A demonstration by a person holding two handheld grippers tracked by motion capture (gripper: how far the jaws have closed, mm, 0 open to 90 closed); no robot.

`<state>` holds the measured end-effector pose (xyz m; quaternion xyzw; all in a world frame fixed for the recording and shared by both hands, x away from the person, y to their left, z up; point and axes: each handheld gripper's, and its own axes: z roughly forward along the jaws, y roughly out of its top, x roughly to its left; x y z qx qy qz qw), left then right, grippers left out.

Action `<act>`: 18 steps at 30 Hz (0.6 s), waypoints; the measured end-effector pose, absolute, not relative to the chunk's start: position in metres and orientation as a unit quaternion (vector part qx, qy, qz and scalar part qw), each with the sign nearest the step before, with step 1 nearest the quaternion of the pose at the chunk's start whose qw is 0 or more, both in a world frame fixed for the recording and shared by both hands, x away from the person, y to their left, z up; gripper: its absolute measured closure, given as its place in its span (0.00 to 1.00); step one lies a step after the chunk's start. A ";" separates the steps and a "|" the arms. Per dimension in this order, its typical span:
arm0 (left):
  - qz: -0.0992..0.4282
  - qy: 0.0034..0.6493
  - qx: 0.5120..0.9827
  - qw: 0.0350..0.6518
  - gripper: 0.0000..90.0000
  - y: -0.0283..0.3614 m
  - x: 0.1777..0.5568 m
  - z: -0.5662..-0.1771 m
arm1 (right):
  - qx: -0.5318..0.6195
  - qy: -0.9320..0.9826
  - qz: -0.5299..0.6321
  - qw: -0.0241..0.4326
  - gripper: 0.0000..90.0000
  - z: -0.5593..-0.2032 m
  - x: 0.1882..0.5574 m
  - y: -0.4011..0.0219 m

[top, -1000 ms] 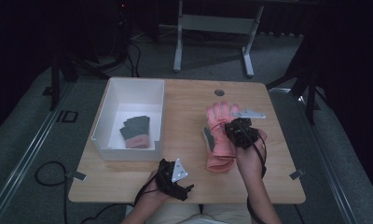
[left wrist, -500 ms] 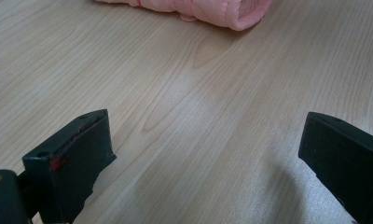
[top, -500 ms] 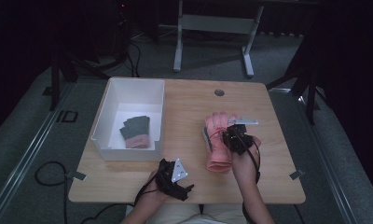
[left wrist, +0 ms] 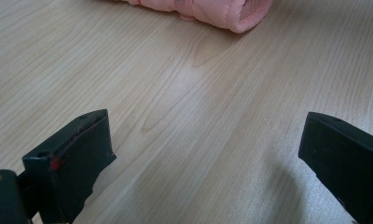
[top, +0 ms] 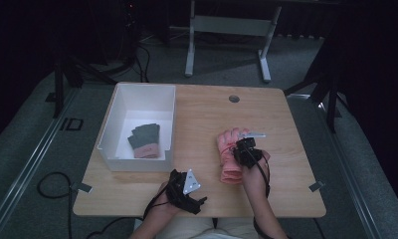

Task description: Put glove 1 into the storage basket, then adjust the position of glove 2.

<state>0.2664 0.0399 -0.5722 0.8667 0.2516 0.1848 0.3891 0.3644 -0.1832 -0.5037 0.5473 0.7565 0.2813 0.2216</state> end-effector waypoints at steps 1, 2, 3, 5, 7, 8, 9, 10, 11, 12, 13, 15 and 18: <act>0.184 0.251 0.867 0.389 0.03 0.040 0.266 -0.572 | 0.546 0.756 0.283 0.222 0.96 -0.504 0.365 -0.183; 0.184 0.251 0.867 0.390 0.03 0.040 0.266 -0.572 | 0.545 0.757 0.284 0.222 0.95 -0.504 0.365 -0.182; 0.184 0.251 0.867 0.390 0.03 0.040 0.266 -0.572 | 0.545 0.757 0.284 0.222 0.95 -0.504 0.365 -0.182; 0.184 0.251 0.867 0.390 0.03 0.040 0.267 -0.572 | 0.540 0.758 0.292 0.221 0.91 -0.502 0.365 -0.183; 0.183 0.249 0.867 0.391 0.03 0.041 0.267 -0.571 | 0.531 0.758 0.310 0.218 0.80 -0.495 0.362 -0.185; 0.183 0.249 0.867 0.391 0.03 0.041 0.267 -0.571 | 0.523 0.761 0.318 0.216 0.77 -0.492 0.361 -0.186; 0.185 0.247 0.867 0.392 0.03 0.041 0.267 -0.571 | 0.518 0.763 0.322 0.215 0.74 -0.489 0.360 -0.187; 0.185 0.247 0.867 0.392 0.03 0.041 0.267 -0.571 | 0.518 0.763 0.322 0.215 0.74 -0.489 0.360 -0.187; 0.183 0.248 0.866 0.393 0.03 0.041 0.268 -0.571 | 0.517 0.762 0.325 0.215 0.73 -0.486 0.359 -0.190; 0.183 0.247 0.866 0.395 0.03 0.040 0.267 -0.570 | 0.510 0.762 0.337 0.213 0.68 -0.478 0.356 -0.196; 0.183 0.247 0.866 0.395 0.03 0.040 0.267 -0.570 | 0.507 0.763 0.340 0.213 0.66 -0.476 0.355 -0.198; 0.182 0.246 0.865 0.397 0.03 0.040 0.267 -0.569 | 0.499 0.766 0.344 0.216 0.59 -0.473 0.354 -0.202; 0.178 0.243 0.867 0.398 0.03 0.039 0.267 -0.568 | 0.492 0.769 0.355 0.203 0.40 -0.469 0.353 -0.212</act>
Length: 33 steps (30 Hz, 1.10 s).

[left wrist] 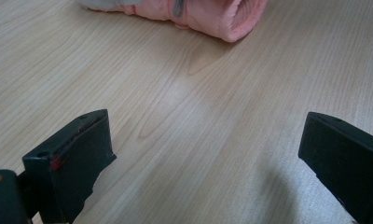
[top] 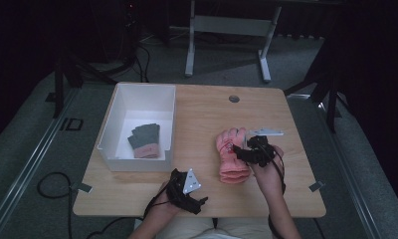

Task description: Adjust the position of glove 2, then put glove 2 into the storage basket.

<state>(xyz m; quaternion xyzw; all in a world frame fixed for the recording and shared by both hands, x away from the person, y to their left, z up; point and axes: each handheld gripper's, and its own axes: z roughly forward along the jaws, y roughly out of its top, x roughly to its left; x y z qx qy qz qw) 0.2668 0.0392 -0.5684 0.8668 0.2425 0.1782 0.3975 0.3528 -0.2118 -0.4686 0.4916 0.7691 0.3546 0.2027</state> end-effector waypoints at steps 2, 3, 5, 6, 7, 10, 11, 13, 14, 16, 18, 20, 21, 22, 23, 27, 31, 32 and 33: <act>0.176 0.242 0.868 0.397 0.03 0.039 0.267 -0.569 | 0.483 0.770 0.372 0.189 0.29 -0.467 0.351 -0.219; 0.176 0.241 0.868 0.396 0.03 0.038 0.267 -0.569 | 0.480 0.771 0.377 0.184 0.26 -0.467 0.351 -0.222; 0.174 0.242 0.868 0.397 0.03 0.037 0.268 -0.569 | 0.476 0.769 0.390 0.171 0.19 -0.468 0.350 -0.227; 0.174 0.242 0.868 0.398 0.03 0.037 0.268 -0.568 | 0.474 0.767 0.396 0.171 0.18 -0.468 0.349 -0.230; 0.172 0.242 0.868 0.399 0.03 0.037 0.268 -0.568 | 0.474 0.765 0.399 0.176 0.18 -0.468 0.349 -0.232; 0.167 0.243 0.866 0.404 0.03 0.038 0.268 -0.566 | 0.453 0.774 0.399 0.190 0.17 -0.467 0.349 -0.241; 0.167 0.240 0.864 0.410 0.03 0.038 0.269 -0.564 | 0.444 0.779 0.398 0.193 0.17 -0.467 0.349 -0.244; 0.173 0.240 0.859 0.418 0.03 0.039 0.269 -0.561 | 0.426 0.785 0.400 0.204 0.17 -0.465 0.348 -0.254; 0.175 0.240 0.858 0.418 0.03 0.039 0.270 -0.560 | 0.422 0.787 0.399 0.208 0.17 -0.463 0.348 -0.262; 0.176 0.237 0.853 0.430 0.03 0.039 0.272 -0.555 | 0.414 0.790 0.399 0.213 0.15 -0.461 0.346 -0.271; 0.163 0.231 0.853 0.439 0.03 0.038 0.275 -0.550 | 0.408 0.793 0.397 0.218 0.15 -0.458 0.343 -0.277; 0.137 0.223 0.854 0.449 0.03 0.035 0.278 -0.544 | 0.396 0.796 0.410 0.201 0.15 -0.454 0.338 -0.282; 0.132 0.221 0.858 0.444 0.03 0.032 0.279 -0.542 | 0.394 0.796 0.415 0.196 0.15 -0.452 0.337 -0.284; 0.128 0.219 0.861 0.441 0.04 0.030 0.280 -0.539 | 0.392 0.796 0.420 0.192 0.15 -0.451 0.335 -0.285; 0.124 0.215 0.862 0.442 0.04 0.027 0.282 -0.536 | 0.389 0.797 0.423 0.188 0.15 -0.450 0.333 -0.286; 0.104 0.193 0.858 0.464 0.04 0.017 0.288 -0.522 | 0.397 0.791 0.435 0.169 0.13 -0.448 0.329 -0.288; 0.095 0.191 0.850 0.483 0.04 0.009 0.301 -0.505 | 0.385 0.794 0.439 0.171 0.22 -0.446 0.328 -0.282; 0.097 0.189 0.849 0.483 0.04 0.007 0.304 -0.502 | 0.388 0.791 0.438 0.179 0.37 -0.443 0.329 -0.281; 0.107 0.187 0.848 0.485 0.04 0.004 0.309 -0.497 | 0.393 0.785 0.442 0.182 0.60 -0.437 0.333 -0.280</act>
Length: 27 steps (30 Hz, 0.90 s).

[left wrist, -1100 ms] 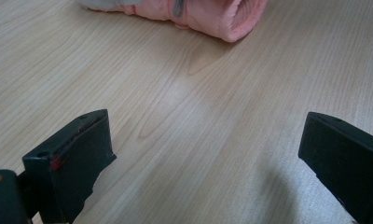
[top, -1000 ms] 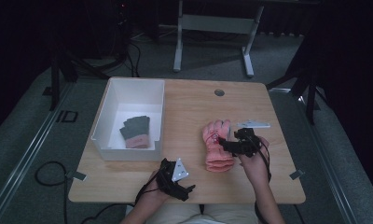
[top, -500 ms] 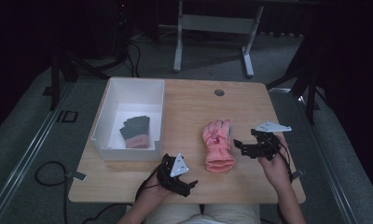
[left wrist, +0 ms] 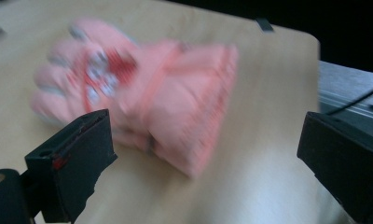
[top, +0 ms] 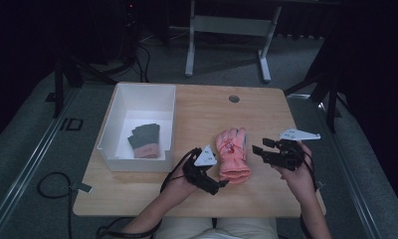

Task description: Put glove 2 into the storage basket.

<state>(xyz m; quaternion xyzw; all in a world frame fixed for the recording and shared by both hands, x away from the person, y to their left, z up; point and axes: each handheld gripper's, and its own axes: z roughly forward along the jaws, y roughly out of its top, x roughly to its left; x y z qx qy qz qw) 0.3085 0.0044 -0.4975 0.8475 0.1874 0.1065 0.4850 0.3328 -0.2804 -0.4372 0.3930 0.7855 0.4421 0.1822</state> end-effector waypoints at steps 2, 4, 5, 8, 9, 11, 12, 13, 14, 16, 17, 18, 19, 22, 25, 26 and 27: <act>0.120 0.186 0.847 0.483 0.04 0.000 0.316 -0.491 | 0.393 0.785 0.438 0.193 0.73 -0.432 0.338 -0.276; 0.123 0.192 0.847 0.481 0.04 -0.003 0.326 -0.485 | 0.390 0.786 0.437 0.196 0.79 -0.431 0.340 -0.274; 0.119 0.196 0.846 0.481 0.05 -0.004 0.330 -0.484 | 0.393 0.788 0.431 0.196 0.83 -0.430 0.345 -0.269; 0.117 0.213 0.840 0.484 0.07 -0.007 0.344 -0.477 | 0.389 0.798 0.417 0.195 0.89 -0.433 0.357 -0.255; 0.118 0.218 0.839 0.485 0.07 -0.008 0.347 -0.476 | 0.392 0.798 0.414 0.194 0.89 -0.436 0.362 -0.249; 0.115 0.226 0.835 0.487 0.07 -0.009 0.356 -0.472 | 0.392 0.803 0.409 0.185 0.89 -0.443 0.371 -0.241; 0.113 0.234 0.834 0.487 0.07 -0.010 0.360 -0.471 | 0.391 0.806 0.403 0.188 0.88 -0.446 0.374 -0.236; 0.113 0.238 0.833 0.487 0.07 -0.010 0.363 -0.471 | 0.388 0.811 0.395 0.191 0.86 -0.451 0.376 -0.231; 0.111 0.242 0.832 0.487 0.07 -0.010 0.366 -0.470 | 0.388 0.812 0.395 0.186 0.84 -0.454 0.377 -0.228; 0.111 0.246 0.833 0.482 0.07 -0.011 0.370 -0.469 | 0.384 0.817 0.390 0.182 0.83 -0.460 0.377 -0.223; 0.111 0.247 0.834 0.481 0.07 -0.011 0.372 -0.469 | 0.383 0.821 0.383 0.182 0.83 -0.466 0.378 -0.222; 0.111 0.251 0.834 0.478 0.07 -0.011 0.373 -0.469 | 0.391 0.824 0.369 0.178 0.83 -0.475 0.380 -0.223; 0.110 0.251 0.835 0.477 0.07 -0.011 0.375 -0.469 | 0.391 0.824 0.369 0.178 0.83 -0.475 0.380 -0.223; 0.101 0.262 0.838 0.467 0.07 -0.012 0.380 -0.474 | 0.403 0.829 0.341 0.186 0.83 -0.486 0.381 -0.231; 0.091 0.272 0.844 0.453 0.07 -0.013 0.387 -0.480 | 0.419 0.822 0.346 0.170 0.83 -0.493 0.380 -0.243; 0.086 0.277 0.846 0.447 0.07 -0.015 0.390 -0.483 | 0.419 0.823 0.343 0.172 0.82 -0.493 0.380 -0.244; 0.086 0.280 0.847 0.444 0.07 -0.015 0.392 -0.484 | 0.422 0.821 0.345 0.173 0.82 -0.494 0.380 -0.244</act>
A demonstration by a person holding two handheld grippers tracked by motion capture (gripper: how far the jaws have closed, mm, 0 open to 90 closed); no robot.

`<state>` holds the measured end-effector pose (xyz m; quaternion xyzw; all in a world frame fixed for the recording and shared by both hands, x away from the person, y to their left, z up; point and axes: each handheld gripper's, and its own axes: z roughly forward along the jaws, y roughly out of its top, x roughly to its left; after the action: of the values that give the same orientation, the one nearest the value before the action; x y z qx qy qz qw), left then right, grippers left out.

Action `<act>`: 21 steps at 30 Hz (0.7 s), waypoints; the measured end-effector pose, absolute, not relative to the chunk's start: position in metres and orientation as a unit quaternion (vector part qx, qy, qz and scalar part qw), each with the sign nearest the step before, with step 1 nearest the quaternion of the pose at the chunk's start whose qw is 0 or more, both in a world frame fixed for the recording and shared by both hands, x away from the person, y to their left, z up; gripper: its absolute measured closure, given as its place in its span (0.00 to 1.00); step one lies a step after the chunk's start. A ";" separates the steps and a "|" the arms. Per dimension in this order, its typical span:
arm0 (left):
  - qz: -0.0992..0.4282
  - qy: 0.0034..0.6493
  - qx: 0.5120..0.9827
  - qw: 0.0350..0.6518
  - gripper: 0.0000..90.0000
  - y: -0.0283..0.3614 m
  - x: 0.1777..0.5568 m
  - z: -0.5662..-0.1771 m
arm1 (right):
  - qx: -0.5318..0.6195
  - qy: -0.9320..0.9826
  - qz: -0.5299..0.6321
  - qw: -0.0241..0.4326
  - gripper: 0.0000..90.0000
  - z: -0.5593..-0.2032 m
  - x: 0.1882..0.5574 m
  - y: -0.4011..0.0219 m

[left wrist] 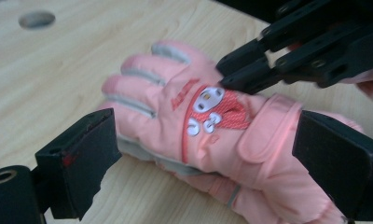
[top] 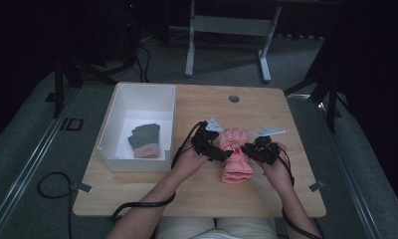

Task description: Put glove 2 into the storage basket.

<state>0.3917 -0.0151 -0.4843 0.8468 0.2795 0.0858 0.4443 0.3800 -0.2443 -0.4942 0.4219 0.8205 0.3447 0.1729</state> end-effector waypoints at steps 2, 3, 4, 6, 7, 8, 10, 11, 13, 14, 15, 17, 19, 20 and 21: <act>0.082 0.293 0.850 0.430 0.08 -0.017 0.398 -0.491 | 0.424 0.819 0.346 0.174 0.80 -0.495 0.381 -0.244; 0.077 0.301 0.851 0.422 0.08 -0.017 0.401 -0.495 | 0.429 0.815 0.347 0.176 0.72 -0.496 0.383 -0.245; 0.075 0.306 0.852 0.418 0.08 -0.017 0.403 -0.498 | 0.429 0.815 0.347 0.176 0.72 -0.496 0.383 -0.245; 0.068 0.322 0.850 0.412 0.14 -0.016 0.409 -0.504 | 0.433 0.813 0.346 0.179 0.65 -0.496 0.385 -0.245; 0.052 0.333 0.847 0.412 0.16 -0.015 0.414 -0.510 | 0.435 0.815 0.340 0.175 0.62 -0.498 0.387 -0.245; 0.043 0.337 0.847 0.409 0.16 -0.015 0.416 -0.512 | 0.435 0.815 0.340 0.175 0.62 -0.498 0.387 -0.245; 0.021 0.347 0.851 0.394 0.19 -0.016 0.421 -0.521 | 0.437 0.820 0.330 0.167 0.60 -0.503 0.389 -0.245; 0.008 0.350 0.853 0.387 0.20 -0.017 0.424 -0.527 | 0.439 0.821 0.329 0.160 0.58 -0.506 0.391 -0.245; -0.018 0.366 0.849 0.380 0.24 -0.020 0.429 -0.538 | 0.446 0.822 0.324 0.141 0.56 -0.511 0.394 -0.247; -0.028 0.372 0.848 0.377 0.26 -0.021 0.431 -0.541 | 0.451 0.820 0.326 0.132 0.54 -0.514 0.396 -0.249; -0.033 0.375 0.848 0.374 0.27 -0.022 0.433 -0.544 | 0.453 0.821 0.326 0.126 0.54 -0.516 0.397 -0.250; -0.047 0.379 0.849 0.366 0.27 -0.025 0.437 -0.549 | 0.459 0.819 0.326 0.111 0.55 -0.520 0.398 -0.251; -0.078 0.375 0.846 0.370 0.32 -0.025 0.443 -0.554 | 0.463 0.816 0.333 0.093 0.60 -0.524 0.400 -0.250; -0.078 0.375 0.846 0.370 0.41 -0.025 0.443 -0.554 | 0.463 0.815 0.337 0.088 0.63 -0.525 0.401 -0.250; -0.100 0.366 0.845 0.378 0.41 -0.025 0.446 -0.555 | 0.463 0.815 0.337 0.088 0.63 -0.525 0.401 -0.250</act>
<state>0.4456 -0.0252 -0.5546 0.8446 0.3659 -0.1003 0.3778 0.4009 -0.2501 -0.5250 0.4633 0.8149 0.3371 0.0876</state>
